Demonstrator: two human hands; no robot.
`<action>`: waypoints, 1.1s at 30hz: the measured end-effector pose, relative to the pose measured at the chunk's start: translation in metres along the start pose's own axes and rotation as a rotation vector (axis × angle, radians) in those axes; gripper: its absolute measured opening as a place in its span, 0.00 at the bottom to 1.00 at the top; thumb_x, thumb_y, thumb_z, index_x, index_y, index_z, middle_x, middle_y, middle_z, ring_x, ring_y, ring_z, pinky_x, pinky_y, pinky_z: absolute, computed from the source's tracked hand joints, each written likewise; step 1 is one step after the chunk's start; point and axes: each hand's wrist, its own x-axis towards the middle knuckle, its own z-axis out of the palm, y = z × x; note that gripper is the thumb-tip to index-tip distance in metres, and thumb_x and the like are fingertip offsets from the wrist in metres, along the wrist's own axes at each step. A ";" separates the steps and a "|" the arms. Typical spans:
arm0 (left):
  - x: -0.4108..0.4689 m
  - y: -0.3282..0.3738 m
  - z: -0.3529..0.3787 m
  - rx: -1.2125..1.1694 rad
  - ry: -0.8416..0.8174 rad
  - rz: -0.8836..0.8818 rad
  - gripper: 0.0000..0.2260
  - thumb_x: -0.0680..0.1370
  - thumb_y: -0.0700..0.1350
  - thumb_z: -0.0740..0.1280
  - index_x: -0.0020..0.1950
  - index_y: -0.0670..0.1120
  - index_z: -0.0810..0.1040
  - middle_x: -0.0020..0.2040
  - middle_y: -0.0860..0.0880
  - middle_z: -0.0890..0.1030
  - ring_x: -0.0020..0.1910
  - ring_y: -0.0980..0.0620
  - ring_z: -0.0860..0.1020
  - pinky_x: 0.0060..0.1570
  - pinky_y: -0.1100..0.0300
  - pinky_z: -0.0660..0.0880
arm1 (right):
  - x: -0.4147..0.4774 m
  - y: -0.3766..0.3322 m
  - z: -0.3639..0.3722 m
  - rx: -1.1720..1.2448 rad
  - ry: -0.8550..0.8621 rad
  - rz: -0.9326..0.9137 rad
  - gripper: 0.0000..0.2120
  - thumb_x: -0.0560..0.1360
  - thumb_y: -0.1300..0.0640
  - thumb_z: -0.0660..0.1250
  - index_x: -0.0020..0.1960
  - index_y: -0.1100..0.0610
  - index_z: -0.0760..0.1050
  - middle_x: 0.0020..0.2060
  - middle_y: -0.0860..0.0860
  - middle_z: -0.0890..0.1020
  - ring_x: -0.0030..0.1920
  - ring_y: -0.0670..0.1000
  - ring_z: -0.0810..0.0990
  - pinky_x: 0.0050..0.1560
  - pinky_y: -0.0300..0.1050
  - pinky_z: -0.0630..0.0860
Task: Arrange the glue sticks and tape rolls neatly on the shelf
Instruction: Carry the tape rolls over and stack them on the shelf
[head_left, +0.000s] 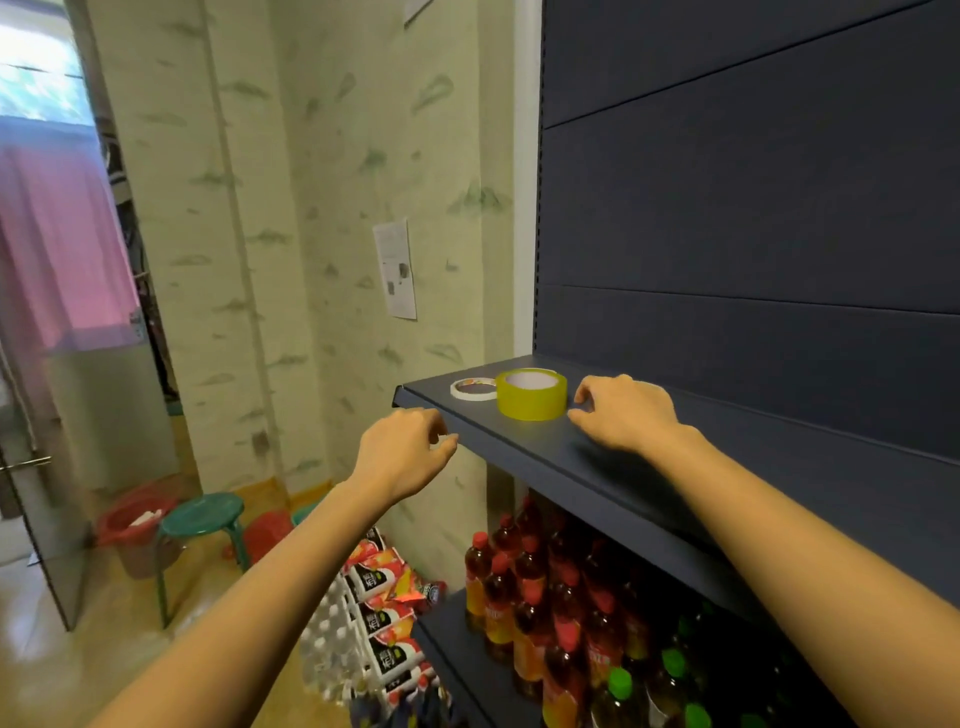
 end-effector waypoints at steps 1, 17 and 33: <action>0.013 -0.013 0.005 -0.014 -0.012 0.005 0.13 0.78 0.53 0.60 0.51 0.47 0.78 0.50 0.50 0.82 0.47 0.50 0.79 0.39 0.60 0.70 | 0.014 -0.006 0.006 0.002 0.017 0.053 0.17 0.78 0.46 0.57 0.62 0.54 0.71 0.57 0.55 0.78 0.57 0.58 0.77 0.51 0.51 0.73; 0.174 -0.106 0.073 -0.188 -0.118 0.184 0.12 0.77 0.55 0.62 0.42 0.48 0.77 0.41 0.50 0.79 0.42 0.48 0.77 0.39 0.59 0.69 | 0.155 -0.029 0.051 -0.028 -0.246 0.556 0.19 0.76 0.48 0.60 0.60 0.58 0.74 0.53 0.56 0.77 0.54 0.57 0.76 0.55 0.50 0.71; 0.287 -0.073 0.133 0.222 -0.708 0.486 0.19 0.81 0.52 0.55 0.59 0.39 0.75 0.60 0.40 0.77 0.58 0.43 0.76 0.56 0.54 0.71 | 0.114 0.029 0.017 -0.135 0.097 0.695 0.11 0.75 0.48 0.60 0.48 0.53 0.76 0.40 0.52 0.77 0.44 0.56 0.75 0.41 0.45 0.67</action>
